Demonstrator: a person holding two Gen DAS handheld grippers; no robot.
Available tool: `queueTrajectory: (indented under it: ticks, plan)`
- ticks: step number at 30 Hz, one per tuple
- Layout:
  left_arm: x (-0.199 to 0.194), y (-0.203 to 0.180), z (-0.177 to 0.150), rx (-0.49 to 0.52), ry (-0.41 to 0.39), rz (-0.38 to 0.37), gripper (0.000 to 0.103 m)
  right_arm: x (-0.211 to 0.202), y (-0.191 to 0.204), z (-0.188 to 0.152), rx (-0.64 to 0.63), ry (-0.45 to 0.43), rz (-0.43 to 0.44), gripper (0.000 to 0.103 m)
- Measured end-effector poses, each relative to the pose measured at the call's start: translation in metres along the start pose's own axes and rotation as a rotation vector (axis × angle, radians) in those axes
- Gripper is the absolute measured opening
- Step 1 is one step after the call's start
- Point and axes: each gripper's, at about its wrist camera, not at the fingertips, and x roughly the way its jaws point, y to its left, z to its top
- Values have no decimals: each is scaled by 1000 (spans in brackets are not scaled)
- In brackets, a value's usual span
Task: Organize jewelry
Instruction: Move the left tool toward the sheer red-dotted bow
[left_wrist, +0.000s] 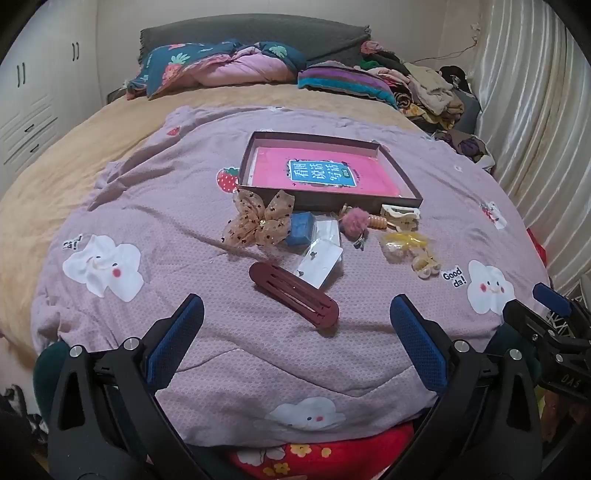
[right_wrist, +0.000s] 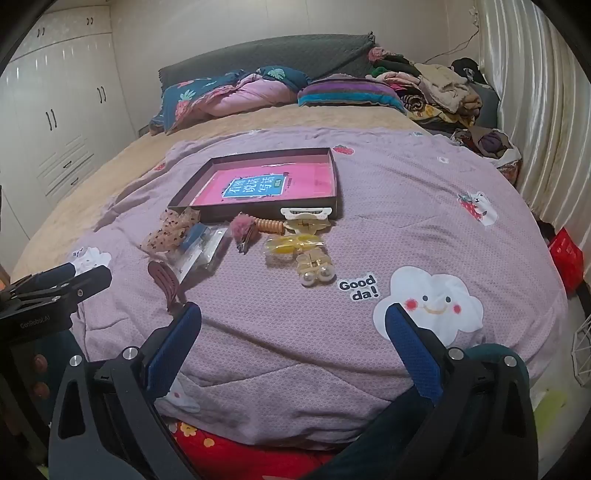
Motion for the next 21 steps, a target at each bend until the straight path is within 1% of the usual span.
queueTrajectory:
  ticks: [21]
  plan:
    - [4, 0, 4, 9, -1, 1, 95, 0, -2, 2, -4, -3, -4, 99]
